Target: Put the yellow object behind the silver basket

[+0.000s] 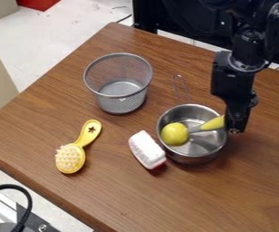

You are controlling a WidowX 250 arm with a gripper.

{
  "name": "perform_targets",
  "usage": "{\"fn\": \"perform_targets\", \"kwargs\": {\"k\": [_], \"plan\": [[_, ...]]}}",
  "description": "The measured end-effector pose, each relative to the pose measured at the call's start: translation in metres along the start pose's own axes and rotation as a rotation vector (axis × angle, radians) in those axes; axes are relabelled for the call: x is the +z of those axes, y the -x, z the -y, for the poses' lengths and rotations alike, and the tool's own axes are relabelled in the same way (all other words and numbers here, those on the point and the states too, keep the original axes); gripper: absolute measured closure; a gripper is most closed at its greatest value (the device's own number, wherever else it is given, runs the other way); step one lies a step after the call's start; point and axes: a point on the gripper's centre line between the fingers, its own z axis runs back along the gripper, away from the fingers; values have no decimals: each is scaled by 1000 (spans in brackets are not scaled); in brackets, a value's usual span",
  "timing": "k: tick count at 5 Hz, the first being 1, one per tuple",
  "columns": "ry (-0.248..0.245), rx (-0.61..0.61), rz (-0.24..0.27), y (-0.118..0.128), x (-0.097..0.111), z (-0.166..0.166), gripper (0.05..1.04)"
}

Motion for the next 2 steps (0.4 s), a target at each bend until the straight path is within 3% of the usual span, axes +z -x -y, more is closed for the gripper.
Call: {"fn": "perform_targets", "kwargs": {"k": [2], "plan": [[7, 26, 27, -5, 11, 4, 844]]}}
